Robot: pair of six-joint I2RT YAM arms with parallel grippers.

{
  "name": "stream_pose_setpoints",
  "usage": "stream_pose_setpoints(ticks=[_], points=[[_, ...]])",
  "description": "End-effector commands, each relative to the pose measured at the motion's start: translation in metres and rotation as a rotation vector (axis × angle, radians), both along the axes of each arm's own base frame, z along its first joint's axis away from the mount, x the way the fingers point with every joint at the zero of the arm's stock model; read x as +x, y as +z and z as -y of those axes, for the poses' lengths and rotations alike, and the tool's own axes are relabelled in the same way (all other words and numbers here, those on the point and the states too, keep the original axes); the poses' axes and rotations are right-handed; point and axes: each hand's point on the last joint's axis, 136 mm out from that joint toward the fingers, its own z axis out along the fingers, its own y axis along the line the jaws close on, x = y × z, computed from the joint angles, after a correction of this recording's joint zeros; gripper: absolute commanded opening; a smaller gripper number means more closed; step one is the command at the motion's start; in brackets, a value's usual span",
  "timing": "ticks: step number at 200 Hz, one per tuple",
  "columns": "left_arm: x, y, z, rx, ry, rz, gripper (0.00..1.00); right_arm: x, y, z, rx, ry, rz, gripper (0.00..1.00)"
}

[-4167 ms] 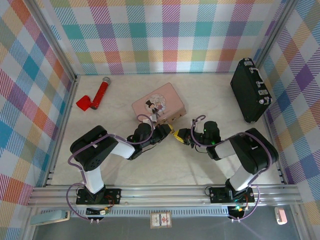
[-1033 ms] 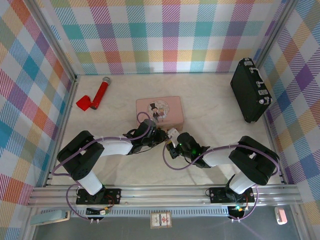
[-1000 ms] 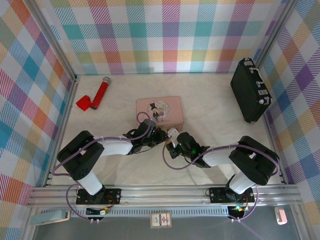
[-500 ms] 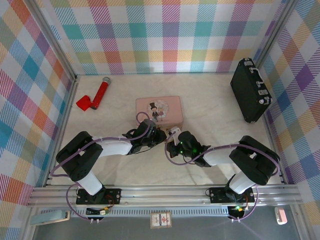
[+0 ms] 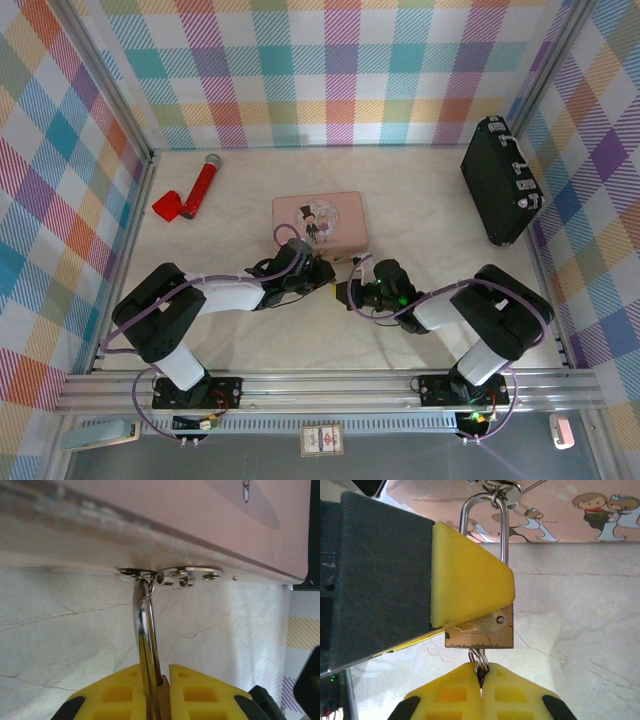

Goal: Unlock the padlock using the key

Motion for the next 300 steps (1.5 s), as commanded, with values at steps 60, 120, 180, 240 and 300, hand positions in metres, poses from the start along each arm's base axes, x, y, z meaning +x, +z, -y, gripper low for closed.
stream_pose_setpoints(ticks=[60, 120, 180, 240, 300], points=[[0.005, 0.031, 0.006, -0.105, -0.019, 0.1, 0.38, 0.009, 0.012, -0.003, 0.078, -0.033, -0.013, 0.0], [0.006, 0.024, -0.018, -0.033, 0.039, 0.084, 0.5, 0.007, 0.01, -0.001, 0.08, -0.037, -0.029, 0.0], [0.005, 0.015, -0.018, -0.035, 0.043, 0.06, 0.49, 0.003, 0.012, -0.004, 0.179, -0.051, -0.103, 0.0], [0.003, 0.005, -0.017, -0.034, 0.04, 0.04, 0.46, -0.001, 0.005, -0.001, 0.245, -0.099, -0.19, 0.0], [0.001, -0.004, -0.014, -0.051, 0.036, 0.028, 0.46, -0.002, 0.001, -0.002, 0.304, -0.114, -0.248, 0.0]])
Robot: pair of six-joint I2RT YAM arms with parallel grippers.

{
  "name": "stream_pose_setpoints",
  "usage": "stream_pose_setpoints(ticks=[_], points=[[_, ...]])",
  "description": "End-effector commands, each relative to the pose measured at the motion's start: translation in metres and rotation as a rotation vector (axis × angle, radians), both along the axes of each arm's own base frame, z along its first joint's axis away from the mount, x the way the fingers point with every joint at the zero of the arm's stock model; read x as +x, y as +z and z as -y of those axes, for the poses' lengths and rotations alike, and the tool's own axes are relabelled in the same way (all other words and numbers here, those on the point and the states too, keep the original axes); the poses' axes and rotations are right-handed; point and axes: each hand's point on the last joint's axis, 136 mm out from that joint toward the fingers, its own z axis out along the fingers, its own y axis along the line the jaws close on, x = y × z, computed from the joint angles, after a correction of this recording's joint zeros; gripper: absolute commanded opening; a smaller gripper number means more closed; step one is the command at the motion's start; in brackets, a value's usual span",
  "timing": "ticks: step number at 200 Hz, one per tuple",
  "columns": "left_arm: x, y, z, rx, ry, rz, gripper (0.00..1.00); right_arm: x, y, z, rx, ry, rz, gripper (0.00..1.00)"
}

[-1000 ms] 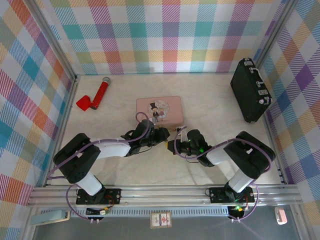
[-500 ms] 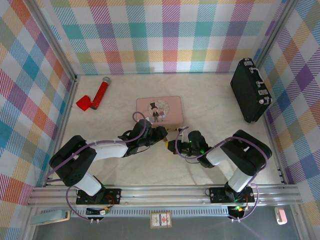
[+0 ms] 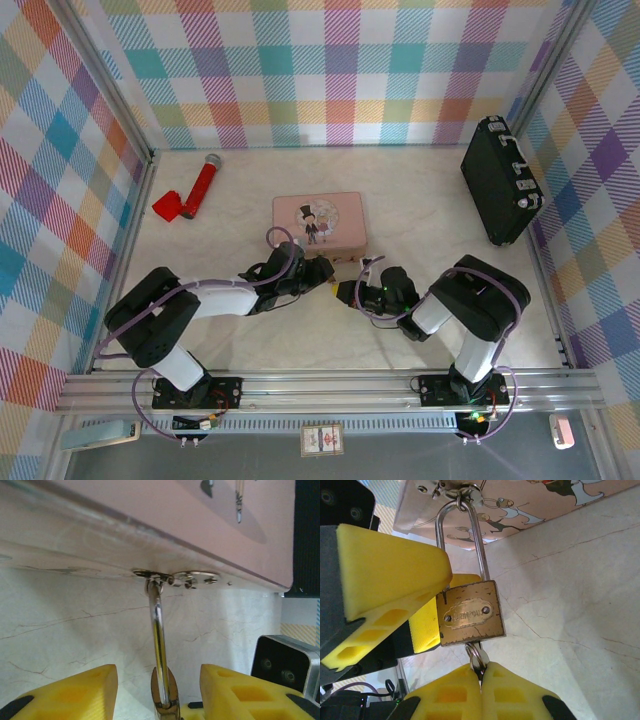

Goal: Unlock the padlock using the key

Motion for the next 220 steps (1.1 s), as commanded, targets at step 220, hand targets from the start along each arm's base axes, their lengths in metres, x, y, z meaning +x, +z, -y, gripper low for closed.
stream_pose_setpoints(ticks=[220], points=[[-0.003, -0.002, -0.013, 0.052, 0.02, 0.042, 0.41, -0.005, 0.001, 0.014, -0.101, 0.002, 0.034, 0.24]])
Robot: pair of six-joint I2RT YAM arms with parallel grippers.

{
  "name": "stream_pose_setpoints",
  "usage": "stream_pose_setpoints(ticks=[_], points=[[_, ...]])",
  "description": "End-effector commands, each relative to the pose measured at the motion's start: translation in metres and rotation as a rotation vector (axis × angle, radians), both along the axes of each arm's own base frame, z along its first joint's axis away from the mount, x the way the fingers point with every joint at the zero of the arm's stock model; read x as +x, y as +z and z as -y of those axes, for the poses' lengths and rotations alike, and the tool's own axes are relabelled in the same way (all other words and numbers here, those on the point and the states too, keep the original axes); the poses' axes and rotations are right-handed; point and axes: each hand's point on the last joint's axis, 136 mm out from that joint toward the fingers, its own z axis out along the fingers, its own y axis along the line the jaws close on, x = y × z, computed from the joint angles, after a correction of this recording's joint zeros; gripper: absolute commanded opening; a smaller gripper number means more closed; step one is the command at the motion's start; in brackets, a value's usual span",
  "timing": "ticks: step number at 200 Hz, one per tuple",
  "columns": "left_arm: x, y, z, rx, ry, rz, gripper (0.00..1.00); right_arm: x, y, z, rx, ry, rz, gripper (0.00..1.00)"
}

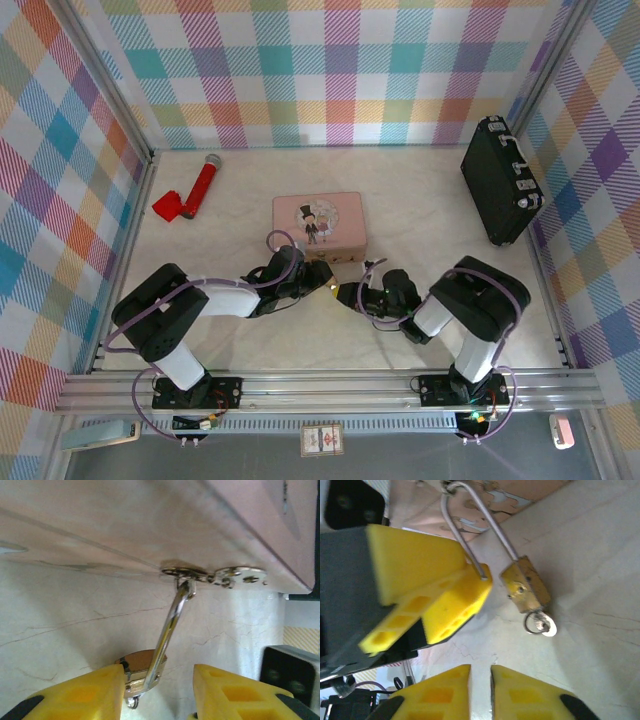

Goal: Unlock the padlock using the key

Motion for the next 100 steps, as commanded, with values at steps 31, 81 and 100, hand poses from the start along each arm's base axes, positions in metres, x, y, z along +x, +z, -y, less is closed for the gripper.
stream_pose_setpoints(ticks=[31, 81, 100], points=[[-0.001, 0.026, -0.026, 0.104, 0.015, 0.118, 0.44, 0.008, 0.008, 0.022, -0.309, 0.019, 0.145, 0.31], [0.004, 0.065, -0.074, 0.271, 0.042, 0.223, 0.51, 0.02, 0.026, 0.022, -0.491, 0.114, 0.26, 0.34], [0.005, 0.087, -0.096, 0.357, 0.052, 0.283, 0.56, 0.022, 0.027, 0.02, -0.513, 0.131, 0.27, 0.37]])
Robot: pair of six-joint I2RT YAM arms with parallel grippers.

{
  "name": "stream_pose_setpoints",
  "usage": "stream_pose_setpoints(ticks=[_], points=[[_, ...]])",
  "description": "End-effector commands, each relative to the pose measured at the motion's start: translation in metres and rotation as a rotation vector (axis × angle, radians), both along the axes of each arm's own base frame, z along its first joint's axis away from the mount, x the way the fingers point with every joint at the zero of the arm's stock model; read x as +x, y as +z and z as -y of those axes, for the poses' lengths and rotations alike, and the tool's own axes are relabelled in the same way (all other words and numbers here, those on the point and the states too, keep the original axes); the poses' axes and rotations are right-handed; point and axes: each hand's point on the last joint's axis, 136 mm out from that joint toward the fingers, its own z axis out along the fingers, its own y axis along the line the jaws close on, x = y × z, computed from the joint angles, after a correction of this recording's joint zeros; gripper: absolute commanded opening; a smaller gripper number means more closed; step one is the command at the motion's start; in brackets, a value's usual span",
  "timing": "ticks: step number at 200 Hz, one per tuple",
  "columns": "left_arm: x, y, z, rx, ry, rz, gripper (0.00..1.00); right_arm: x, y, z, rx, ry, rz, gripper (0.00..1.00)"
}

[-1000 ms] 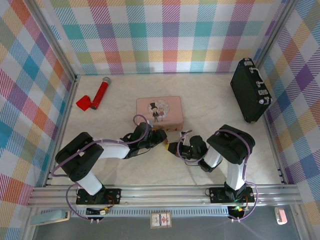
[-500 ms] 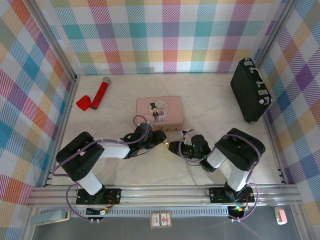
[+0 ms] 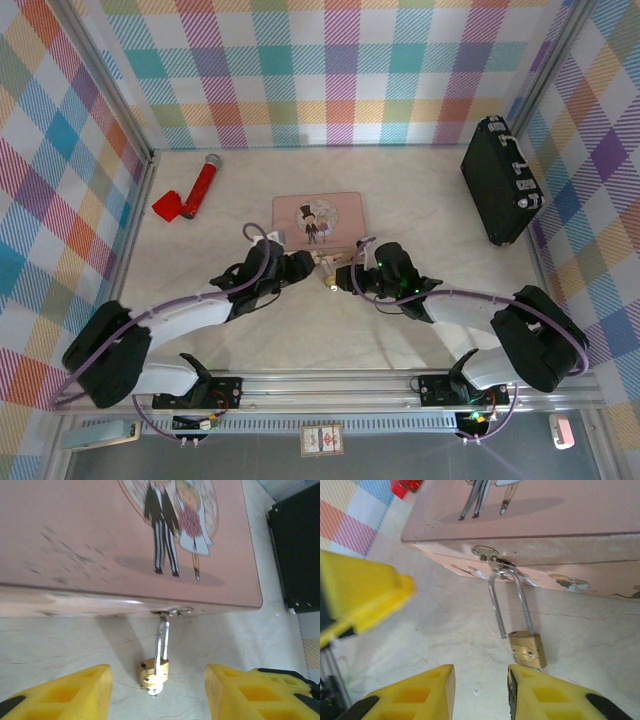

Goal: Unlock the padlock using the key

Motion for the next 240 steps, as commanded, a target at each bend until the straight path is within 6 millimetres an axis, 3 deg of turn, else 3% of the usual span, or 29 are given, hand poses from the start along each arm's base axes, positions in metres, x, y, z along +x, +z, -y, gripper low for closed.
stream_pose_setpoints(ticks=[1, 15, 34, 77, 101, 185, 240], points=[[0.001, 0.021, -0.035, 0.179, 0.017, 0.069, 0.56, -0.004, -0.015, 0.011, -0.141, 0.045, 0.0, 0.37], [0.003, 0.029, -0.052, 0.281, 0.023, 0.073, 0.59, -0.003, -0.013, 0.01, -0.123, 0.034, -0.012, 0.45], [0.011, 0.029, -0.074, 0.399, 0.038, 0.056, 0.63, -0.002, -0.01, 0.003, -0.083, 0.043, -0.034, 0.48], [0.029, 0.015, -0.09, 0.353, 0.052, 0.005, 0.66, 0.004, -0.026, 0.003, -0.134, 0.017, -0.087, 0.49], [0.034, 0.008, -0.09, 0.398, 0.028, -0.007, 0.67, 0.009, -0.031, 0.004, -0.145, -0.003, -0.097, 0.5], [0.058, -0.004, -0.072, 0.29, -0.004, 0.029, 0.69, 0.024, -0.057, -0.008, -0.19, 0.01, -0.133, 0.49], [0.069, -0.018, -0.066, 0.251, 0.007, 0.017, 0.7, 0.018, -0.068, -0.015, -0.196, 0.057, -0.175, 0.46]])
